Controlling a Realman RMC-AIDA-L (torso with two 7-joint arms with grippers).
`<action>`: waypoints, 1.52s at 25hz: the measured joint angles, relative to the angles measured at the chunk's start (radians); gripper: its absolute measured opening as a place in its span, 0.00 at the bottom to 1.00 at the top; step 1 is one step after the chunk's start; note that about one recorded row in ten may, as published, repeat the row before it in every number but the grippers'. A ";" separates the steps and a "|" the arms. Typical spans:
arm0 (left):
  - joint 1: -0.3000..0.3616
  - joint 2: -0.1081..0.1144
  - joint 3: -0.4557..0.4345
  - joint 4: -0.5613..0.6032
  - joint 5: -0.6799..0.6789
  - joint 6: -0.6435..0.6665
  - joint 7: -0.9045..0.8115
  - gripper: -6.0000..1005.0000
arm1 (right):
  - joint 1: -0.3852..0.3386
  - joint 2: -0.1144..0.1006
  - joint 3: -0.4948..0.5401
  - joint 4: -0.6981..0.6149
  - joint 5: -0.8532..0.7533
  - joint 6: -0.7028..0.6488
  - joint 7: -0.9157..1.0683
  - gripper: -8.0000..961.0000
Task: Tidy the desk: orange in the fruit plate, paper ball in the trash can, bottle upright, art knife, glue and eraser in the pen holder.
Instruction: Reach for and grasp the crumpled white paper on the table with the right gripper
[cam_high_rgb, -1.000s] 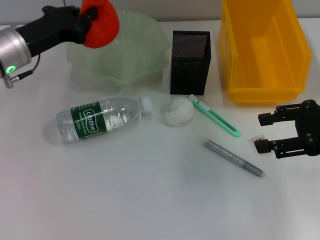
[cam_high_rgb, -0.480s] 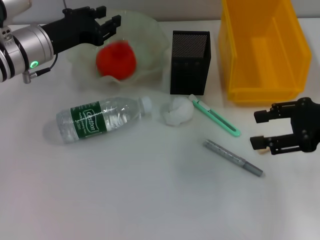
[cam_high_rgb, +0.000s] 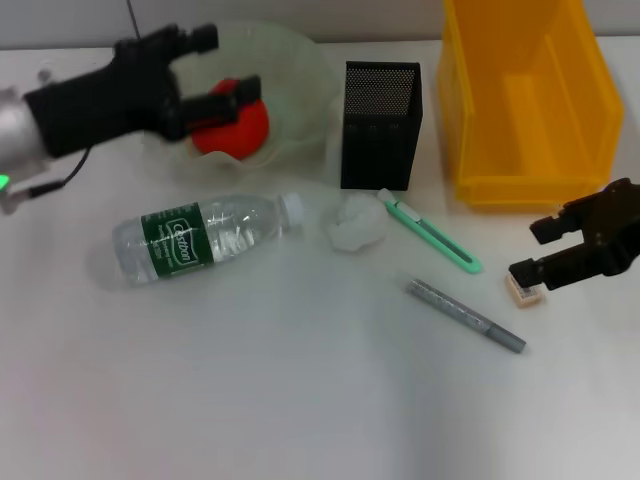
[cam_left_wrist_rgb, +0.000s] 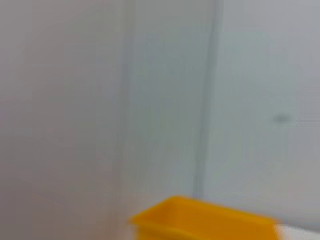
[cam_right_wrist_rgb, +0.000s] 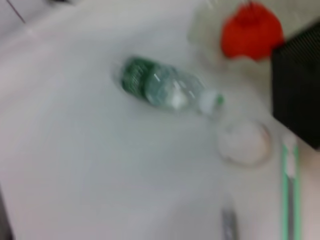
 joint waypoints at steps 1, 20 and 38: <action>0.021 0.006 0.001 0.014 0.001 0.062 -0.010 0.74 | 0.008 0.000 -0.028 -0.027 -0.030 -0.001 0.044 0.76; 0.246 0.051 0.007 0.032 0.066 0.401 0.067 0.85 | 0.220 0.003 -0.447 0.022 -0.454 0.041 0.724 0.76; 0.207 0.032 0.007 0.031 0.136 0.362 0.070 0.85 | 0.248 0.007 -0.513 0.270 -0.454 0.247 0.778 0.75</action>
